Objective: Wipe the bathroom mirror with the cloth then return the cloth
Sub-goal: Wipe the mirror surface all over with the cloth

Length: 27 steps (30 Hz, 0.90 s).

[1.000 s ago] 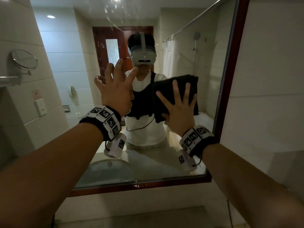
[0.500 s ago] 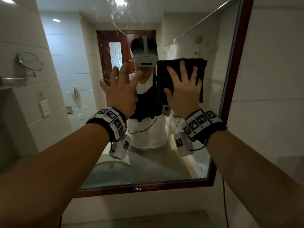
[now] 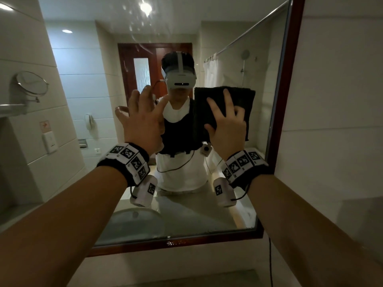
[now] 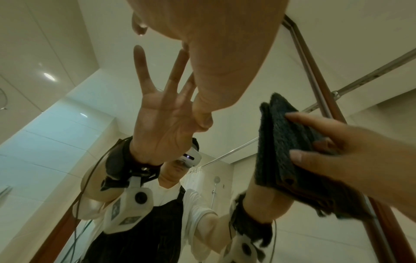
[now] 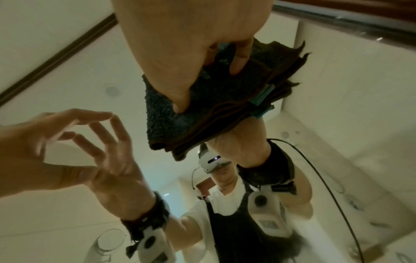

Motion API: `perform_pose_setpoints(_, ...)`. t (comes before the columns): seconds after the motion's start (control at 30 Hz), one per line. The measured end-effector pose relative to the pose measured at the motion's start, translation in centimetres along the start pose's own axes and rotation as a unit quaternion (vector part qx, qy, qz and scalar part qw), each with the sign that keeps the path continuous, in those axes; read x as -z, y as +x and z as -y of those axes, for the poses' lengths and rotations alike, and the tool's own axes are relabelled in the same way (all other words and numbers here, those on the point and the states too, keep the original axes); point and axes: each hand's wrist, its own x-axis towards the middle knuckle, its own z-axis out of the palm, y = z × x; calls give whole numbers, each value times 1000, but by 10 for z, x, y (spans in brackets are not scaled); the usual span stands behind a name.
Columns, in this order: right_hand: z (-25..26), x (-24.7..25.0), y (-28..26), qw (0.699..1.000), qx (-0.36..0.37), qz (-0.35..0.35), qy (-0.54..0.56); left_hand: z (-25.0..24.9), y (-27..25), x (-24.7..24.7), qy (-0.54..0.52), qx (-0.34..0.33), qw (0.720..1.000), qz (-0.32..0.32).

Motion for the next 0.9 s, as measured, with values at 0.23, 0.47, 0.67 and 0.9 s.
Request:
perform_pose_setpoints(0.23,-70,-7,-46,999,-31,18,26,-3,0,-2,-31,17,999,-8)
perform_pose_setpoints(0.47,-85,-10,-56,997,-73,14,17,-10,1,-5,-43,36,998,-19)
perform_pose_setpoints(0.67,-88,-11,-48,998,-66,4,22,-14,4,-15,-57,57,996,-39)
perform_pose_setpoints(0.9,-78,12,24,998,-21,-52,16,-13,4,-16,-86,61,993,-62)
